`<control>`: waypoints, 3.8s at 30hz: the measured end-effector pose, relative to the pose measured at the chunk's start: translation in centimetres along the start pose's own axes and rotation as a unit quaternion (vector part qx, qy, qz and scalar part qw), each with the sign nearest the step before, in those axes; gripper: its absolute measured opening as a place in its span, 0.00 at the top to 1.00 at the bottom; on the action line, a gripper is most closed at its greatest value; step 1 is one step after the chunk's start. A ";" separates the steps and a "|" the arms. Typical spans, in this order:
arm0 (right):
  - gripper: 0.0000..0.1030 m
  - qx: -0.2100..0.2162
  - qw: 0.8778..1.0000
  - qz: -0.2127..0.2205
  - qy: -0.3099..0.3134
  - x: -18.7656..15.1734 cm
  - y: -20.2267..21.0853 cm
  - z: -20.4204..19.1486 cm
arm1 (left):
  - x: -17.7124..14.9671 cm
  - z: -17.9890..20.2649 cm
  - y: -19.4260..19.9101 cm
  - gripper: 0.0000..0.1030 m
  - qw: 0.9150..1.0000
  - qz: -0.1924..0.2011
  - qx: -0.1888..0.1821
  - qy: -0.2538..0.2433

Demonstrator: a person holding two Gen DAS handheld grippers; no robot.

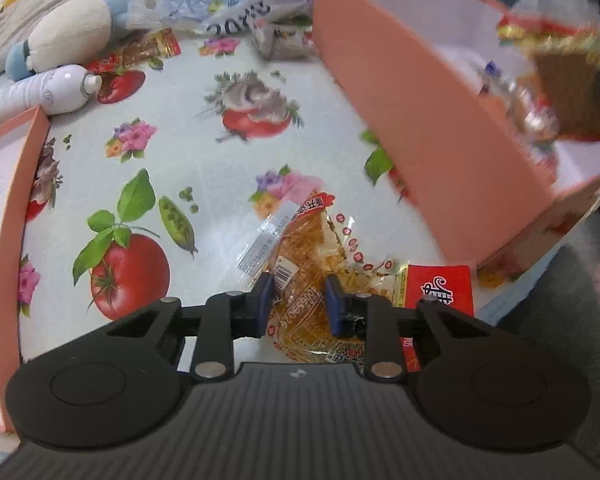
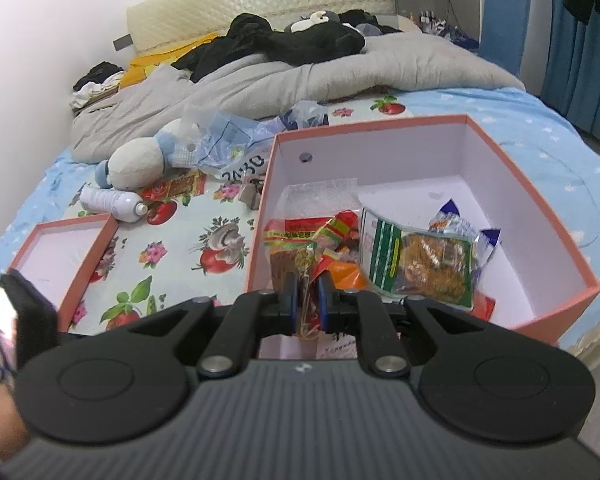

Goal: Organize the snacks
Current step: 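Raise both held snacks over the deep pink box, then lower both snacks into the deep pink box and open both tools, then move both open tools back toward the remaining snacks on the bed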

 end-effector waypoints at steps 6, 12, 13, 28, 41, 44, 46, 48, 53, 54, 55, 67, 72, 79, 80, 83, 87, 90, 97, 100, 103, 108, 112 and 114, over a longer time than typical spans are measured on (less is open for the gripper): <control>0.87 0.001 1.000 0.009 0.005 2.2 0.1 0.9 | 4.3 0.3 5.7 0.69 0.999 0.044 -0.015 0.007; 0.87 -0.006 1.000 0.019 0.011 4.3 0.4 2.0 | 9.9 1.7 10.4 0.69 0.995 0.094 -0.039 0.008; 0.87 -0.007 1.000 0.019 0.012 4.6 0.4 2.3 | 10.7 2.2 10.7 0.69 0.994 0.098 -0.042 0.006; 0.86 -0.055 0.998 -0.006 -0.040 5.3 -2.1 9.9 | 18.8 10.1 3.9 0.67 0.996 0.060 -0.073 -0.001; 0.83 -0.071 0.994 -0.044 -0.074 4.3 -6.9 14.5 | 20.4 11.9 -3.8 0.62 0.998 0.004 -0.065 0.015; 0.83 -0.068 0.994 -0.045 -0.074 4.4 -7.5 14.7 | 20.5 12.0 -4.4 0.58 0.998 0.002 -0.060 0.012; 0.83 -0.070 0.994 -0.044 -0.075 4.6 -7.7 14.9 | 20.6 12.1 -4.6 0.53 0.998 0.002 -0.058 0.009; 0.80 -0.071 0.993 -0.048 -0.083 4.7 -7.9 15.1 | 20.8 12.2 -4.6 0.51 0.999 0.002 -0.051 0.008; 0.66 -0.069 0.992 -0.050 -0.093 4.8 -7.5 15.5 | 20.9 12.3 -3.8 0.42 0.999 0.009 -0.053 0.010; 0.55 -0.068 0.992 -0.048 -0.097 4.8 -7.3 15.5 | 20.9 12.3 -3.5 0.42 0.999 0.012 -0.052 0.010; 0.48 -0.068 0.992 -0.043 -0.097 4.8 -6.9 15.4 | 20.7 12.3 -3.1 0.42 0.998 0.014 -0.053 0.010; 0.47 -0.056 0.995 0.011 -0.082 3.9 -0.3 12.2 | 16.1 11.9 5.3 0.42 0.996 0.080 -0.045 0.013; 0.47 -0.045 0.996 0.033 -0.076 3.0 2.7 10.1 | 13.4 11.3 9.1 0.42 0.993 0.109 -0.042 0.014; 0.47 -0.029 0.996 0.052 -0.066 1.2 5.8 7.2 | 9.3 10.2 13.2 0.42 0.989 0.141 -0.039 0.019; 0.47 -0.025 0.996 0.054 -0.065 0.9 6.1 6.8 | 8.8 10.1 13.7 0.42 0.988 0.145 -0.038 0.020; 0.47 -0.016 0.997 0.056 -0.060 0.0 6.8 5.5 | 6.9 9.5 15.1 0.42 0.987 0.158 -0.034 0.023; 0.47 -0.002 0.997 0.059 -0.050 -1.6 7.4 3.6 | 4.3 8.3 16.4 0.42 0.984 0.173 -0.028 0.033; 0.47 0.012 0.997 0.056 -0.041 -2.8 7.5 2.2 | 2.0 6.9 17.1 0.42 0.983 0.175 -0.020 0.052; 0.47 0.048 0.998 0.047 -0.011 -5.4 7.6 -1.6 | -3.2 3.4 17.6 0.42 0.981 0.166 -0.004 0.103; 0.47 0.063 0.997 0.040 -0.007 -5.8 7.0 -3.0 | -4.6 1.6 17.4 0.42 0.979 0.162 -0.001 0.122; 0.47 0.068 0.997 0.032 0.003 -5.7 6.0 -4.5 | -4.8 -0.3 16.6 0.40 0.979 0.154 0.009 0.134; 0.47 0.076 0.996 0.028 0.031 -5.4 3.9 -6.9 | -3.0 -3.6 14.7 0.31 0.980 0.144 0.025 0.132; 0.47 0.072 0.996 0.025 0.042 -4.6 1.2 -8.8 | -0.2 -7.0 12.6 0.27 0.981 0.140 0.027 0.133; 0.47 0.065 0.996 0.025 0.047 -3.9 -0.5 -9.8 | 1.6 -8.7 11.1 0.27 0.982 0.134 0.026 0.133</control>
Point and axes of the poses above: each gripper's, at about its wrist camera, not at the fingertips, and y roughly against the way its jaws point, z to its right, x to its top, the point moved 2 cm from there along -y, roughly the way its jaws point, and after that the axes turned 5 degrees about -y, right-handed, at the moved point
